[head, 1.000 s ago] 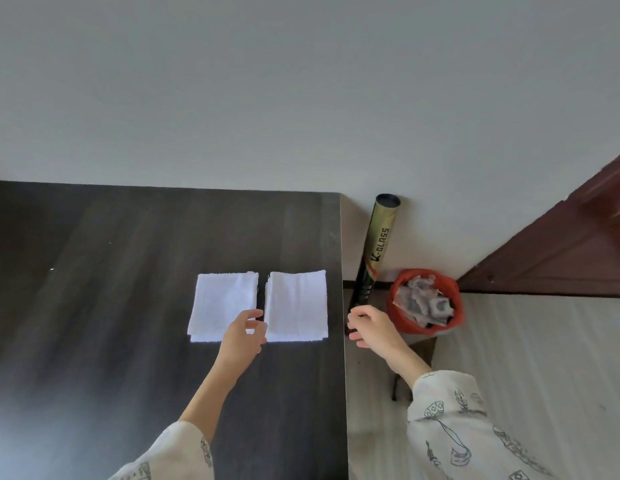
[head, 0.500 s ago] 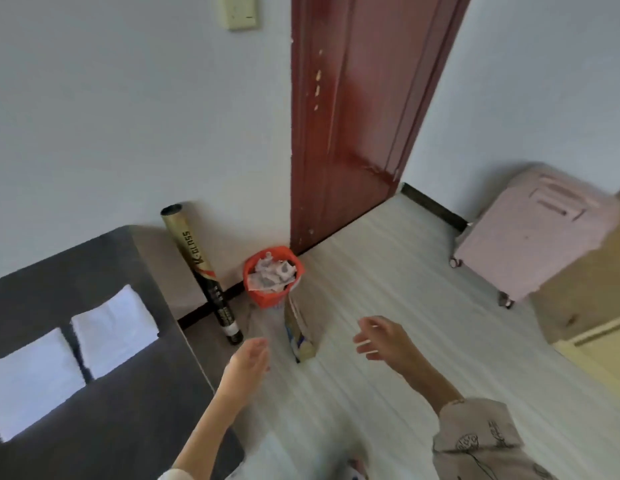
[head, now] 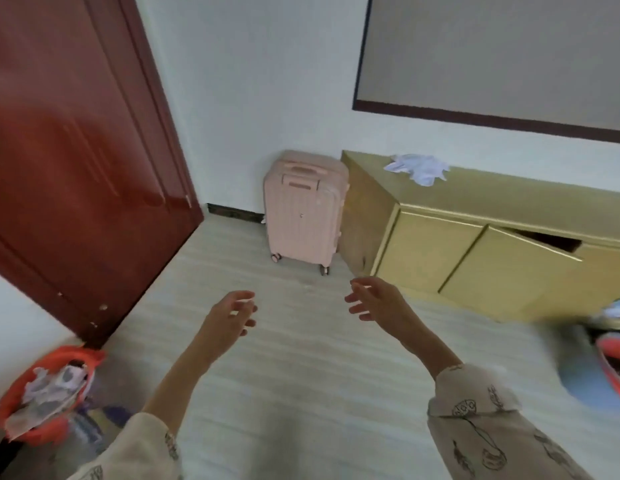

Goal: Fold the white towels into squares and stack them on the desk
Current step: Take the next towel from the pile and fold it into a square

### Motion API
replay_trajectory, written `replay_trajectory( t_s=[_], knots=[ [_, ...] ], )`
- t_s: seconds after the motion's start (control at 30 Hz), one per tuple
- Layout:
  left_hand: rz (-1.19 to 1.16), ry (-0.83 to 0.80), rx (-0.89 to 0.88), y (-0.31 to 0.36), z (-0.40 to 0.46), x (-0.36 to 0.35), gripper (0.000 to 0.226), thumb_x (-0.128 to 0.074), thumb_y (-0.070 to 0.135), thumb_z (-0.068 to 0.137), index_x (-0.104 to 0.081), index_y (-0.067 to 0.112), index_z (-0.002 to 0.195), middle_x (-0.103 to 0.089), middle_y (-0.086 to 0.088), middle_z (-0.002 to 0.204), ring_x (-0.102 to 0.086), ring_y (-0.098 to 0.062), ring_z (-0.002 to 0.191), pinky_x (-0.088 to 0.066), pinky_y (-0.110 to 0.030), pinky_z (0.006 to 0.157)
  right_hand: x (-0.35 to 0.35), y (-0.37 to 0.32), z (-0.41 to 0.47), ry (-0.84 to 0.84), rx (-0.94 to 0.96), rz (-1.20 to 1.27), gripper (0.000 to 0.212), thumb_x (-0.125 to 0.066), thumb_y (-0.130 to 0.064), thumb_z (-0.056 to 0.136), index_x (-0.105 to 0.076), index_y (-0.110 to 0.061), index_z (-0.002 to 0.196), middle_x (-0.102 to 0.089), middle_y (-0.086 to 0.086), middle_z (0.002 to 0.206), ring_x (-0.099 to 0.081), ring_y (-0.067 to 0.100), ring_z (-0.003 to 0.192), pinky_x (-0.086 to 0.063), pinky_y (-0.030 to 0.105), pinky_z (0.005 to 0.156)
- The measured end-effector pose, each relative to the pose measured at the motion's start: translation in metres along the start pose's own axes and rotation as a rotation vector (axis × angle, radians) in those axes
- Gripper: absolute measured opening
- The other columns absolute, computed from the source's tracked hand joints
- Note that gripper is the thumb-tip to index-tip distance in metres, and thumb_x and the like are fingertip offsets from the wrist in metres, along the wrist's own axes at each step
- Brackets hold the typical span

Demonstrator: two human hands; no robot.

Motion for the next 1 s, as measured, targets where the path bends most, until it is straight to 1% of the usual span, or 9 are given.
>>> replay_trajectory(
  t_s=[0.07,0.2,0.33,0.47,0.63,0.8,0.87,0.93,1.0],
  knots=[
    [0.025,-0.084,-0.069,0.043,0.031,-0.047,0.014,-0.045,0.013,0.096,-0.053,0.018,0.106,-0.063,-0.001,0.091,-0.063,-0.016,0.075,-0.049,-0.025,0.065,0.060,0.001,0.016,0.082,0.014,0.006,0.016,-0.047,-0.019,0.096,-0.055,-0.012,0.108,-0.064,0.006,0.089,-0.061,0.019,0.074,-0.047,0.025,0.066],
    [0.054,-0.206,-0.169,0.114,0.091,-0.135,0.015,-0.044,0.013,0.096,-0.054,0.017,0.107,-0.064,-0.002,0.092,-0.063,-0.018,0.078,-0.050,-0.028,0.070,0.158,0.007,0.059,0.226,0.025,0.004,0.019,-0.048,-0.022,0.096,-0.056,-0.013,0.111,-0.067,0.006,0.094,-0.064,0.022,0.083,-0.052,0.037,0.078],
    [0.049,-0.266,-0.236,0.160,0.163,-0.210,0.015,-0.044,0.012,0.096,-0.054,0.017,0.106,-0.064,-0.003,0.093,-0.064,-0.019,0.081,-0.052,-0.028,0.072,0.231,0.009,0.127,0.275,0.040,0.015,0.019,-0.048,-0.020,0.096,-0.056,-0.014,0.111,-0.068,0.005,0.094,-0.064,0.021,0.083,-0.051,0.036,0.079],
    [0.049,-0.308,-0.233,0.191,0.257,-0.279,0.017,-0.043,0.012,0.097,-0.054,0.015,0.109,-0.065,-0.003,0.095,-0.064,-0.017,0.080,-0.051,-0.028,0.072,0.299,0.012,0.211,0.302,0.030,0.018,0.019,-0.048,-0.019,0.096,-0.056,-0.013,0.112,-0.067,0.002,0.090,-0.064,0.021,0.080,-0.051,0.031,0.073],
    [0.043,-0.346,-0.222,0.250,0.360,-0.358,0.017,-0.043,0.010,0.096,-0.055,0.012,0.107,-0.063,-0.004,0.091,-0.061,-0.017,0.075,-0.048,-0.026,0.069,0.383,0.010,0.292,0.343,-0.020,0.078,0.016,-0.047,-0.019,0.096,-0.056,-0.015,0.109,-0.067,0.000,0.088,-0.064,0.018,0.077,-0.049,0.026,0.068],
    [0.095,-0.431,-0.178,0.279,0.440,-0.442,0.014,-0.043,0.011,0.096,-0.055,0.018,0.101,-0.062,0.003,0.086,-0.059,-0.011,0.069,-0.045,-0.021,0.063,0.464,0.022,0.371,0.395,-0.073,0.076,0.014,-0.048,-0.018,0.096,-0.056,-0.015,0.107,-0.067,0.001,0.087,-0.064,0.018,0.075,-0.050,0.028,0.069],
    [0.110,-0.433,-0.157,0.280,0.469,-0.471,0.016,-0.044,0.010,0.096,-0.054,0.022,0.096,-0.062,0.003,0.086,-0.059,-0.011,0.068,-0.045,-0.019,0.060,0.488,0.032,0.407,0.375,-0.099,0.064,0.016,-0.048,-0.018,0.096,-0.057,-0.014,0.108,-0.067,0.001,0.087,-0.064,0.020,0.076,-0.050,0.029,0.069],
    [0.136,-0.423,-0.135,0.282,0.499,-0.499,0.016,-0.044,0.009,0.095,-0.055,0.021,0.095,-0.063,0.002,0.086,-0.059,-0.011,0.067,-0.046,-0.017,0.058,0.509,0.043,0.447,0.337,-0.118,0.052,0.016,-0.048,-0.017,0.096,-0.057,-0.013,0.108,-0.066,0.002,0.087,-0.063,0.021,0.077,-0.049,0.031,0.070],
    [0.170,-0.382,-0.124,0.284,0.532,-0.526,0.017,-0.046,0.010,0.094,-0.056,0.023,0.093,-0.064,0.000,0.087,-0.060,-0.015,0.071,-0.049,-0.022,0.065,0.532,0.053,0.489,0.305,-0.124,0.024,0.015,-0.048,-0.017,0.096,-0.056,-0.014,0.107,-0.066,0.002,0.086,-0.062,0.021,0.077,-0.048,0.033,0.071]
  ],
)
Point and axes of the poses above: each hand's wrist, its own z-axis towards the middle knuckle, its own x-axis out of the back of the hand, y = z × x, the point moved 3 cm from there along z, towards the middle knuckle
